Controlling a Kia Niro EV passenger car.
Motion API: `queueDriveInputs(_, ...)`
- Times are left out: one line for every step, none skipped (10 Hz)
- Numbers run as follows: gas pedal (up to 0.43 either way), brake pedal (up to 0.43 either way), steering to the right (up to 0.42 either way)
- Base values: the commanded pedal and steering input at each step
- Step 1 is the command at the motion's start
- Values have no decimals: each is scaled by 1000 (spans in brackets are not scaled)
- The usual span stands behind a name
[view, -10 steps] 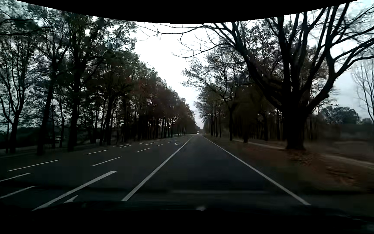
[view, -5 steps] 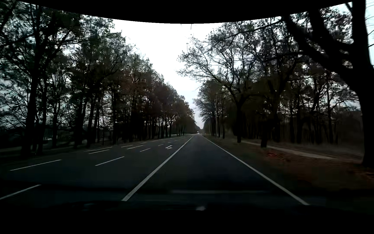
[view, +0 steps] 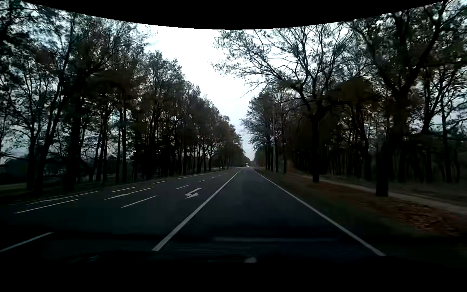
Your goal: Follow the waypoints while adhering to traffic rules and regulations
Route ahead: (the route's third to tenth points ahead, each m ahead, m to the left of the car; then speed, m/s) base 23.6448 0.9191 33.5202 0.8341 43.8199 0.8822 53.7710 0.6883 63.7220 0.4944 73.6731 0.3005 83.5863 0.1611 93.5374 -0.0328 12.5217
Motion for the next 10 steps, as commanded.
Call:
queueDriveInputs(228,0,1)
queueDriveInputs(228,0,1)
queueDriveInputs(228,0,1)
queueDriveInputs(228,0,1)
queueDriveInputs(228,0,1)
queueDriveInputs(228,0,1)
queueDriveInputs(228,0,1)
queueDriveInputs(228,0,1)
queueDriveInputs(228,0,1)
queueDriveInputs(228,0,1)
